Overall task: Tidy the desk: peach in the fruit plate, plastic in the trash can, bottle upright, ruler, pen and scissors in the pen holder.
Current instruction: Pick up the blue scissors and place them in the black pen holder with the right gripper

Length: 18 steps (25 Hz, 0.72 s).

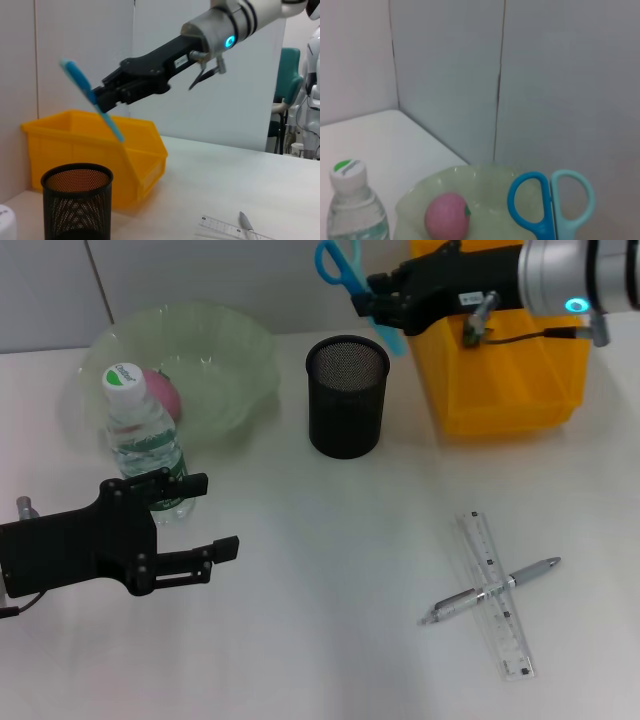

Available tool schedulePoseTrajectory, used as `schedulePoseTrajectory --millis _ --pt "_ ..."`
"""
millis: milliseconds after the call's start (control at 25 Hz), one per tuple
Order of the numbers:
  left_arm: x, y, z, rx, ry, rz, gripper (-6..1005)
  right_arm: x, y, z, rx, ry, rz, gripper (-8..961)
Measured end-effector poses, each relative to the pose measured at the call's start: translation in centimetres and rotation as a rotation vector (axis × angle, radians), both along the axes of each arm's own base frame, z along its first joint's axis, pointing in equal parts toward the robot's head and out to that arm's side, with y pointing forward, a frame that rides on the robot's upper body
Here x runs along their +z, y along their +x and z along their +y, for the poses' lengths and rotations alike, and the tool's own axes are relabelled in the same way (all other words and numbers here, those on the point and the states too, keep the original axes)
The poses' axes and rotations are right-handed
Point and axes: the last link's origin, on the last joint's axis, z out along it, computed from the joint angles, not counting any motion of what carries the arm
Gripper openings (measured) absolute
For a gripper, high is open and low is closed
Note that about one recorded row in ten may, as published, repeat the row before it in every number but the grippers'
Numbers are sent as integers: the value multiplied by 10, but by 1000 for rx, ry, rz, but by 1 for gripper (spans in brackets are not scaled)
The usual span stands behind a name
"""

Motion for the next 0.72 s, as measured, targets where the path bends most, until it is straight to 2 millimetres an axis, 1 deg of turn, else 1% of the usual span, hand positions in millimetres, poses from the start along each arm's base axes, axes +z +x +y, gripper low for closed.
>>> schedulePoseTrajectory --millis 40,160,200,280,400,440,480,520,600,720 --pt "0 0 0 0 0 0 834 0 0 0 0 0 0 264" --pt "0 0 0 0 -1 -1 834 -11 2 4 8 -3 46 266" --pt "0 0 0 0 -2 -1 834 -18 7 7 1 -1 57 267" --pt "0 0 -1 1 -3 -1 834 -21 9 8 -5 3 56 268" --pt "0 0 -1 -1 -6 0 834 -32 16 13 -16 24 63 270" --pt "0 0 -1 -1 -6 0 834 -32 16 13 -16 24 63 271" --pt "-1 -1 -2 -1 -7 0 834 -38 18 12 -6 29 87 271" --pt "-1 -1 -2 -1 -7 0 834 -38 18 12 -6 29 87 272" --pt "-1 -1 -2 -3 -10 0 834 -45 22 12 -1 38 113 273" --pt "-1 0 -2 -5 -12 -1 834 -48 26 13 -7 42 110 275"
